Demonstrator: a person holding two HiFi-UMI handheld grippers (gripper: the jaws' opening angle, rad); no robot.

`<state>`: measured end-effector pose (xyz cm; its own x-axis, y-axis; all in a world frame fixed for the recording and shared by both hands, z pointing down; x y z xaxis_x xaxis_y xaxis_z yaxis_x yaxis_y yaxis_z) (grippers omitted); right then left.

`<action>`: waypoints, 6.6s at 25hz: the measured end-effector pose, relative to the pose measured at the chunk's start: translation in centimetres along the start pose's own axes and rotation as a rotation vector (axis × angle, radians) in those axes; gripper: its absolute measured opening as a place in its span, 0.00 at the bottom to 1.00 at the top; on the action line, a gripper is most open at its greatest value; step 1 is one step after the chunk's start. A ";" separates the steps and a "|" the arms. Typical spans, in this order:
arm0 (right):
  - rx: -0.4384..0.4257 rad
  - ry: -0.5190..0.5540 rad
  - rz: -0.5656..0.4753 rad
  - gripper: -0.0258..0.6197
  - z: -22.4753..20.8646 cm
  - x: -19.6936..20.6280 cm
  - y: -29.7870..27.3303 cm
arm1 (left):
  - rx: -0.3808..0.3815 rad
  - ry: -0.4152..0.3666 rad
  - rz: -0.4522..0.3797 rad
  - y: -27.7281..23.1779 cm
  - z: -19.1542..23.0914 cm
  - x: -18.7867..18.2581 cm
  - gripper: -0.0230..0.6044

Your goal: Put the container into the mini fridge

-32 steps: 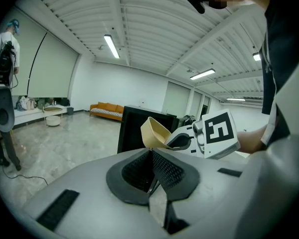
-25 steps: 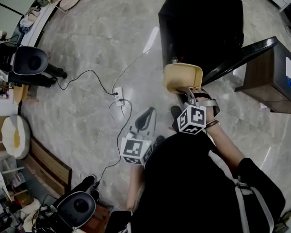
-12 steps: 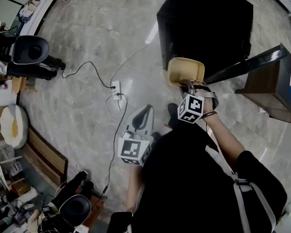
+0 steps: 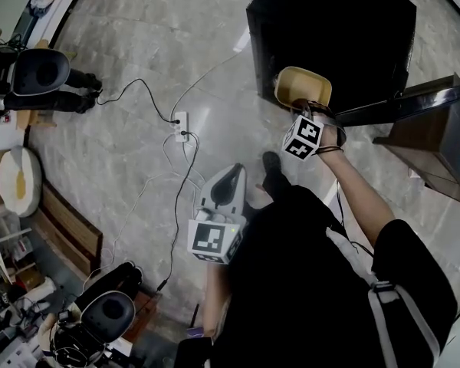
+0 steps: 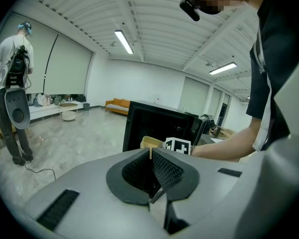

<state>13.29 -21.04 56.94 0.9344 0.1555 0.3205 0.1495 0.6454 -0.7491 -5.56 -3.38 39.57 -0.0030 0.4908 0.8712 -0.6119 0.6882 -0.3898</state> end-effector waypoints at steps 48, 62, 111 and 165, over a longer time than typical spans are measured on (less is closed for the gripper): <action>0.394 0.133 0.297 0.11 -5.4 5.8 -22.0 | 0.067 0.058 0.118 -3.4 -0.5 2.3 0.10; 0.385 0.143 0.311 0.20 -5.8 6.5 -22.1 | 0.081 0.036 0.114 -3.1 -1.0 2.4 0.10; 0.472 0.117 0.230 0.08 6.5 -0.5 2.8 | 0.208 -0.078 -0.021 15.1 0.1 7.2 0.10; -0.023 -1.194 -0.758 0.07 18.4 -3.4 40.6 | 0.427 -0.168 -0.063 18.5 -4.5 7.7 0.10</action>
<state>10.23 18.42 36.07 -0.2038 0.3192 0.9255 0.5007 0.8463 -0.1816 -13.34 15.52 37.69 -0.0616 0.3373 0.9394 -0.8861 0.4148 -0.2070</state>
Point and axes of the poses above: the fingertips, and each gripper's own axes: y backward along the fingers, z to its left, x out of its underside, the point moved 10 cm from there along y, backward along the fingers, and after that the axes turned 12 degrees about x, right-handed, at the moved point
